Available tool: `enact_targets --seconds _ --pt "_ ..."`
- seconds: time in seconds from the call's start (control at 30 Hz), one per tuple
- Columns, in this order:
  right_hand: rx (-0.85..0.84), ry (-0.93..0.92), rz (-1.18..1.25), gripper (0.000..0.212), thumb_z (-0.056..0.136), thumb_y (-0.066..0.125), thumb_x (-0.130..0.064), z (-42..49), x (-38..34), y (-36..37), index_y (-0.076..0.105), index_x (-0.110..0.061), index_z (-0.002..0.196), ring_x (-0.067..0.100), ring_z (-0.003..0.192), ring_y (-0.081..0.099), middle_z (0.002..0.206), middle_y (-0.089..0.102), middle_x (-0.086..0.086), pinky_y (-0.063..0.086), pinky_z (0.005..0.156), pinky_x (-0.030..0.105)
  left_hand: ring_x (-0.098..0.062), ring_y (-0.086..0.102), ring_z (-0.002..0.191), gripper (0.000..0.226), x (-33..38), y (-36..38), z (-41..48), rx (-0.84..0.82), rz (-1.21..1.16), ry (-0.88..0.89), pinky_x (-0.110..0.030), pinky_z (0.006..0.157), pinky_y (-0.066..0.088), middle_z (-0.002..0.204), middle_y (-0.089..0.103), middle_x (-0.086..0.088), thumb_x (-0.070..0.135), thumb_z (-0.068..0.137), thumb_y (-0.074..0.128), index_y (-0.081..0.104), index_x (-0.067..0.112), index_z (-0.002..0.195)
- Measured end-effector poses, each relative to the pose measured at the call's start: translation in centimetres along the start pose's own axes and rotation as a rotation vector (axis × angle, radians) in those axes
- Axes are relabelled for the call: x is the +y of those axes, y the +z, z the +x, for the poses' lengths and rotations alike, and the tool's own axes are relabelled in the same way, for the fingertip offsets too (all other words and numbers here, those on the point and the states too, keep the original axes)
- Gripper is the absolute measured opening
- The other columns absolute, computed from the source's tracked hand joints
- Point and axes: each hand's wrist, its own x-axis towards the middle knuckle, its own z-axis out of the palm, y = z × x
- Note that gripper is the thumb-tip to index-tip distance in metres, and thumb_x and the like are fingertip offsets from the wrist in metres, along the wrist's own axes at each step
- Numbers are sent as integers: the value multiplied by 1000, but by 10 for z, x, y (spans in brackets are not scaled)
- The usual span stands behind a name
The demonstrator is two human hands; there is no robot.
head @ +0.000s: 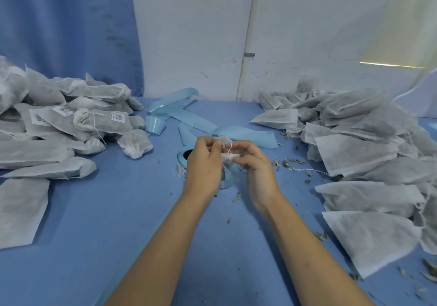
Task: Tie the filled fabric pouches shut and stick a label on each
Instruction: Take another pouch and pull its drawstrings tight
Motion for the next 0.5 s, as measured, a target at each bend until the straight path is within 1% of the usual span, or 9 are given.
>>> enact_targets --seconds 0.1,0.2,0.27,0.3,0.33,0.4,0.43,0.47,0.5 --pt "-31 8 -33 28 64 52 -10 0 -2 -3 71 -27 75 6 86 61 87 70 -4 45 74 12 -2 51 61 15 0 -1 1 -13 25 11 -13 57 39 81 64 8 20 99 48 50 20 84" --pt "-55 44 -132 27 70 51 -5 0 -10 -5 70 -23 77 4 85 60 84 69 -6 44 79 16 0 53 60 10 1 -4 5 -14 75 0 -11 55 39 78 63 9 20 97 52 56 14 89" --pt "-61 50 -334 33 76 50 -1 0 -14 -5 72 -24 85 8 96 59 95 71 -3 42 88 25 -6 54 63 9 1 -6 6 -18 138 11 -15 57 41 75 61 7 20 96 53 56 12 91" --pt "-66 49 -465 38 78 49 -1 1 -15 -4 74 -26 92 14 105 55 104 70 0 40 93 29 -8 53 60 9 1 -6 6 -17 160 21 -17 55 40 73 59 4 19 97 52 56 11 92" --pt "-76 40 -573 44 80 47 1 2 -17 -3 75 -26 100 18 109 51 110 69 1 38 95 31 -8 53 54 10 1 -6 5 -10 163 28 -17 51 39 70 58 0 18 97 51 55 10 93" --pt "-82 7 -670 53 82 40 8 4 -20 0 74 -24 108 21 112 48 114 68 -2 35 97 33 -6 52 42 10 4 -5 4 0 95 17 -15 41 38 65 59 -7 16 98 48 52 8 93" --pt "-80 -5 -679 53 83 39 9 4 -23 2 73 -22 108 20 116 49 114 68 -6 35 102 35 -5 55 41 10 5 -4 4 -1 29 4 -16 40 39 68 61 -8 14 99 47 50 10 91" --pt "-78 -7 -656 51 84 38 10 4 -27 5 73 -19 108 16 119 50 113 68 -8 35 105 33 -6 58 44 11 6 -3 4 -3 -41 -11 -17 41 41 74 62 -8 13 100 45 49 12 89" --pt "-77 -1 -599 49 84 38 11 3 -31 7 73 -14 108 7 117 53 109 68 -9 38 102 26 -7 61 47 14 7 -2 4 -6 -95 -22 -17 42 43 78 63 -8 11 100 44 47 14 87"
